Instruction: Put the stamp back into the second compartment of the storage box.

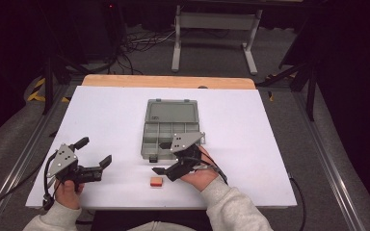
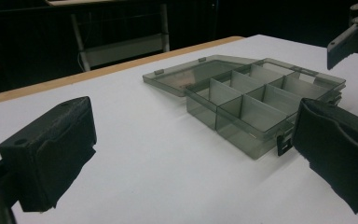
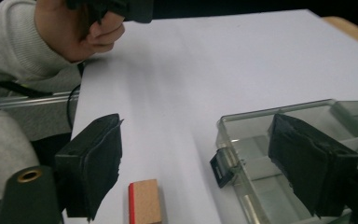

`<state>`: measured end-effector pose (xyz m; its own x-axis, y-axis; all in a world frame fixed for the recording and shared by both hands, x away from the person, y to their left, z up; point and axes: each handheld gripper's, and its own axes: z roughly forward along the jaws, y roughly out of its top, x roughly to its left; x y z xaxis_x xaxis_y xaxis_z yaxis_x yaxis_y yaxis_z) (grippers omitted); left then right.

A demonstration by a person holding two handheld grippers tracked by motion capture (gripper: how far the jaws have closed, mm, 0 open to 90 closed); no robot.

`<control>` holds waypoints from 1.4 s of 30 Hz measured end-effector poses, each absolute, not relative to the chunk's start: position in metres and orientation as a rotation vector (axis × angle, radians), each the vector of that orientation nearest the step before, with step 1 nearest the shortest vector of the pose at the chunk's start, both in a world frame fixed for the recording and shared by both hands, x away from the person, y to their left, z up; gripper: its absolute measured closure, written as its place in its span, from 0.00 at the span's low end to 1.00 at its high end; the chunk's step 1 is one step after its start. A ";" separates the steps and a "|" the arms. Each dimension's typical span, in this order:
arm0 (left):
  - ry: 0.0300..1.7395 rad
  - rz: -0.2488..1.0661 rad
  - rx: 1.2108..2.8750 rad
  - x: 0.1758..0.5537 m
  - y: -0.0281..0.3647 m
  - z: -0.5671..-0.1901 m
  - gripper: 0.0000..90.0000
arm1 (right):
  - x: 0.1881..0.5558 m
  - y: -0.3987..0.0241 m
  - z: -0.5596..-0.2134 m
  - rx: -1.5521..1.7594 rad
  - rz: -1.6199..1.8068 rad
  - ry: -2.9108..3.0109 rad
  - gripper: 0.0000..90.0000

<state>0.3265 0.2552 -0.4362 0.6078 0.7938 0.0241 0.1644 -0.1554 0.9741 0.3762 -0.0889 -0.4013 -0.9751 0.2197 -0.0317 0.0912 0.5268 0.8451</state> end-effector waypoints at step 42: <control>0.788 0.656 1.680 0.327 0.255 -0.436 0.01 | 0.376 -0.054 -0.419 0.134 0.957 2.987 0.36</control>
<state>0.3269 0.2553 -0.4362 0.6233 0.7816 0.0251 0.1668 -0.1642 0.9722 0.3757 -0.0540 -0.4188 -0.9963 0.0822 0.0235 0.0806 0.8105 0.5802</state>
